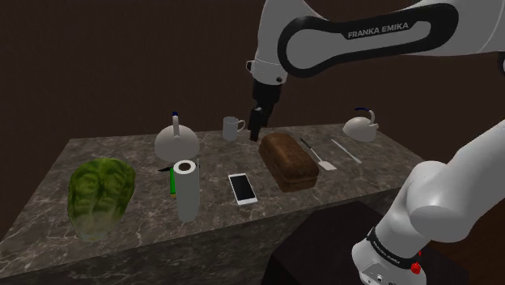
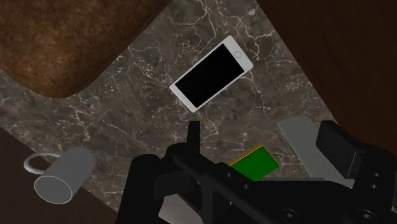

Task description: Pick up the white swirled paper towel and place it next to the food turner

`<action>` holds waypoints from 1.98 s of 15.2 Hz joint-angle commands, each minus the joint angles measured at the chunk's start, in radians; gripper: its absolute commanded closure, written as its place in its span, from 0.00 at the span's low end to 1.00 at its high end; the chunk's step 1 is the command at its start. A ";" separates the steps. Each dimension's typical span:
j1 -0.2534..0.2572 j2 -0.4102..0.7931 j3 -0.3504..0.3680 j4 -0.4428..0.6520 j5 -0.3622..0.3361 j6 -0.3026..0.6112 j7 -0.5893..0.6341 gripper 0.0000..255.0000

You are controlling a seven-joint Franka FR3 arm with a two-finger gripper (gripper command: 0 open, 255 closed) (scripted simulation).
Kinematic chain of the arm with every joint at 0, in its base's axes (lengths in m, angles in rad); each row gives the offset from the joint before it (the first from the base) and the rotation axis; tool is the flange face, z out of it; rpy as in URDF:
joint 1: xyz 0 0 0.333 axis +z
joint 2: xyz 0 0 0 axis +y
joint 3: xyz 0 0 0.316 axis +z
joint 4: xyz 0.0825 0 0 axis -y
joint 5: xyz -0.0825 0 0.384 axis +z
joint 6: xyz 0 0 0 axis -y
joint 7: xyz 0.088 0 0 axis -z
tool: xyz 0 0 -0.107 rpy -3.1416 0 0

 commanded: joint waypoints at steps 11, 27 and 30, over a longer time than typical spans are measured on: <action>0.098 0.380 0.132 0.298 -0.135 0.092 0.089 0.00; 0.189 0.627 0.154 0.456 -0.263 0.170 0.142 0.00; 0.189 0.627 0.154 0.456 -0.263 0.170 0.142 0.00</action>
